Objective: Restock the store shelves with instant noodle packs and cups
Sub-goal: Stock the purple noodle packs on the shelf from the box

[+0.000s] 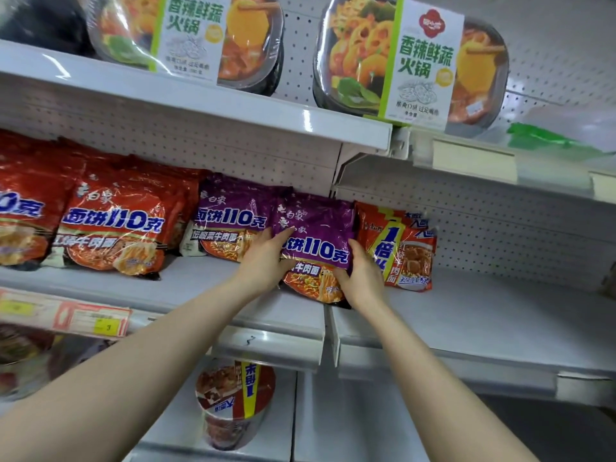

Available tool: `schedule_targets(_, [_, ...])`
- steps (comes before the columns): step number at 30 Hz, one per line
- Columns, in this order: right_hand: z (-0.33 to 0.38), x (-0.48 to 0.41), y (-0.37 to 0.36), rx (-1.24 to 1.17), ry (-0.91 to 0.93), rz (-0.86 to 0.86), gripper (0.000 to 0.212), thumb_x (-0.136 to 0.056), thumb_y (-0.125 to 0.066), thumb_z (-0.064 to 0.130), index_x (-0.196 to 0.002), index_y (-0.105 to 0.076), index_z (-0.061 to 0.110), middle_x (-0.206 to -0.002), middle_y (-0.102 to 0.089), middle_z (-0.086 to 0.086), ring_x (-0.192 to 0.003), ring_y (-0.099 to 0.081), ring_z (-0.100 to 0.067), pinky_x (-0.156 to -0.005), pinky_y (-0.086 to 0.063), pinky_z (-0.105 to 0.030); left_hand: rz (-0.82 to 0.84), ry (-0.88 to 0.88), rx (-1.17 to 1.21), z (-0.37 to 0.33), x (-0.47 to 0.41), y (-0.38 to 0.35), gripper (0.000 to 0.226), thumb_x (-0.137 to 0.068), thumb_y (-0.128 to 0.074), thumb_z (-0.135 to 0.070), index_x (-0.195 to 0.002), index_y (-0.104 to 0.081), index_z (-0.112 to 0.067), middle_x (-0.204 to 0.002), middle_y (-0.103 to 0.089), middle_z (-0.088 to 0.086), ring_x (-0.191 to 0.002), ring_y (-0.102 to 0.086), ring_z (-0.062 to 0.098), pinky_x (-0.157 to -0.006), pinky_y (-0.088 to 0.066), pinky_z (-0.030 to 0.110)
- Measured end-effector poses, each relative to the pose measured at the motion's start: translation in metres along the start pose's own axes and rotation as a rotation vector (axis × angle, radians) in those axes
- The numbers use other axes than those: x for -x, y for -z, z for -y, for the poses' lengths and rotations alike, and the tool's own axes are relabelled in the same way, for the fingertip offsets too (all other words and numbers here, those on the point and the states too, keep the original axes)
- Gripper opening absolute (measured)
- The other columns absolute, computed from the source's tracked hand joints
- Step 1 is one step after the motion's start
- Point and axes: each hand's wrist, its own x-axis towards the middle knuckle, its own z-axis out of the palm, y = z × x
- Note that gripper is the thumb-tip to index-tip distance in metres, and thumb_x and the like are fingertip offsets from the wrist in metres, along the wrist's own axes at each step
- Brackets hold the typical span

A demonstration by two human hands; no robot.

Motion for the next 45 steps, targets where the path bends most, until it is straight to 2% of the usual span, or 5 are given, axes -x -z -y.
schedule_targets(4, [0.002, 0.008, -0.002, 0.238, 0.129, -0.094, 0.062, -0.09, -0.067, 0.013, -0.147, -0.042, 0.016, -0.146, -0.043, -0.013, -0.133, -0.041, -0.031, -0.108, -0.041, -0.043, -0.068, -0.145, -0.105, 0.003, 0.012, 0.0, 0.07, -0.086, -0.071, -0.023, -0.149, -0.04, -0.022, -0.16, -0.021, 0.017, -0.148, -0.014, 0.037, -0.119, -0.018, 0.051])
schedule_targets(8, [0.016, 0.021, -0.006, 0.284, 0.289, -0.034, 0.051, -0.087, -0.071, 0.014, -0.136, -0.058, 0.018, -0.14, -0.048, -0.01, -0.126, -0.044, -0.031, -0.104, -0.043, -0.042, -0.126, -0.362, -0.256, 0.006, 0.024, 0.001, 0.053, -0.076, -0.078, -0.021, -0.127, -0.063, -0.022, -0.129, -0.054, 0.007, -0.116, -0.048, 0.03, -0.095, -0.046, 0.048])
schedule_targets(21, [0.019, 0.005, -0.021, 0.453, 0.251, 0.044, 0.064, -0.091, -0.064, 0.011, -0.146, -0.034, 0.02, -0.148, -0.032, -0.013, -0.129, -0.038, -0.035, -0.09, -0.05, -0.042, -0.084, -0.2, -0.344, -0.005, 0.007, -0.008, 0.064, -0.078, -0.074, -0.015, -0.134, -0.046, -0.028, -0.133, -0.039, 0.005, -0.115, -0.047, 0.028, -0.076, -0.053, 0.043])
schedule_targets(32, [0.005, -0.022, -0.031, 0.466, 0.282, 0.007, 0.079, -0.081, -0.073, 0.004, -0.147, -0.03, 0.018, -0.143, -0.032, -0.016, -0.127, -0.04, -0.035, -0.093, -0.05, -0.038, -0.082, -0.128, -0.362, -0.016, -0.008, -0.02, 0.07, -0.077, -0.074, -0.017, -0.136, -0.037, -0.028, -0.137, -0.031, 0.005, -0.119, -0.042, 0.027, -0.078, -0.053, 0.039])
schedule_targets(45, [0.012, 0.031, -0.015, 0.303, 0.237, -0.077, 0.055, -0.083, -0.066, -0.004, -0.135, -0.051, 0.009, -0.127, -0.049, -0.017, -0.107, -0.054, -0.035, -0.084, -0.049, -0.04, -0.13, -0.216, -0.191, -0.02, 0.039, 0.004, 0.056, -0.082, -0.073, -0.013, -0.134, -0.052, -0.02, -0.133, -0.047, 0.01, -0.116, -0.053, 0.028, -0.097, -0.049, 0.041])
